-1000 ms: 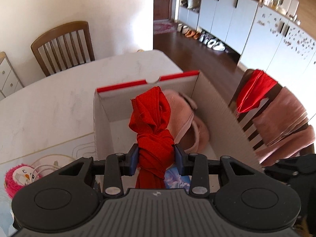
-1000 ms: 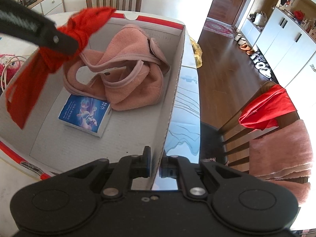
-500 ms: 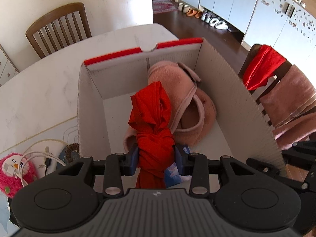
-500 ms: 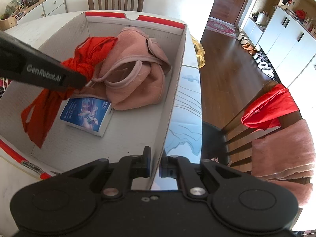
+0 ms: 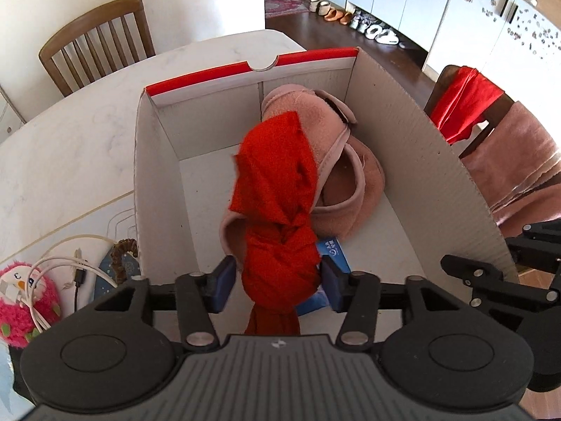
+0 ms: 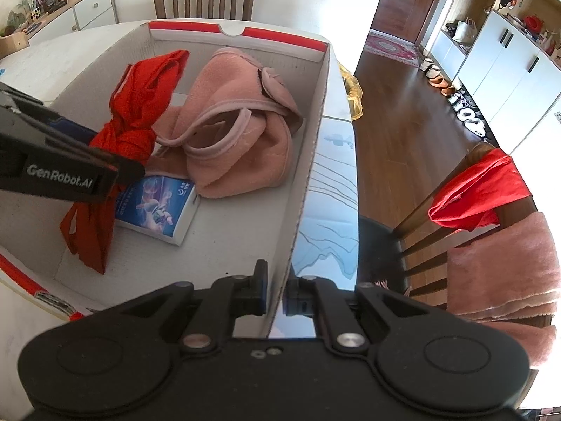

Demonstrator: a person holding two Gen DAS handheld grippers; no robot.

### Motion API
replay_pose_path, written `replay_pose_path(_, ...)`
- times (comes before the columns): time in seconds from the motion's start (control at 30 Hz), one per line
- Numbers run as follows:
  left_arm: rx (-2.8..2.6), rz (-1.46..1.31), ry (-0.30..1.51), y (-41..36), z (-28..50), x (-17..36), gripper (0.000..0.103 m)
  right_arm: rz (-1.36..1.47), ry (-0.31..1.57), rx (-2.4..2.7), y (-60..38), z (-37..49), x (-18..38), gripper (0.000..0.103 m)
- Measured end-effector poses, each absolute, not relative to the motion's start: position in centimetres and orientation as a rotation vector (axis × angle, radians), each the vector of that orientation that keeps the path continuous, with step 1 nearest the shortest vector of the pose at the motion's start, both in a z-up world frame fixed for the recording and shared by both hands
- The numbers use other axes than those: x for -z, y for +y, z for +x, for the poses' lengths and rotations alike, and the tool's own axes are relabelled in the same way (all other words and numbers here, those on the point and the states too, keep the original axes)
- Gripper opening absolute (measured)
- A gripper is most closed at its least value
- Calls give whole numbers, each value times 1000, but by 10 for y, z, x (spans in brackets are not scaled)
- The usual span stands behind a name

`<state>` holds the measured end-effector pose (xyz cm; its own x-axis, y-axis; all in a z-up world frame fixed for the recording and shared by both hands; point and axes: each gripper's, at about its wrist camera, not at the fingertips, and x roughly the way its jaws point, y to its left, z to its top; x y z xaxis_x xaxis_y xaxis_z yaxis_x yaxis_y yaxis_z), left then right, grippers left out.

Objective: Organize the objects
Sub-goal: 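Lower the red cloth into the box and open the left gripper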

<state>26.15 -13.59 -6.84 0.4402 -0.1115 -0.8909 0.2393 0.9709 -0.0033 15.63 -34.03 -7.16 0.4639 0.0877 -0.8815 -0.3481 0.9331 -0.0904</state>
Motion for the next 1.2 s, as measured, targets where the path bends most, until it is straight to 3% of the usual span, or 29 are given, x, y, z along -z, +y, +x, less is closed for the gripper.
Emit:
replay_pose_path(0.17,222,128,1075,-133,258,65,62,-270,1060,-266,-341,156,72,7)
replay_pose_path(0.9,260,44,967,-100,219,7,62,-293,1066,-242,-334,155,68,7)
replay_pose_path(1.2,198,-12,921,-59,204,-16,69,-301,1068,-234,-333,155,68,8)
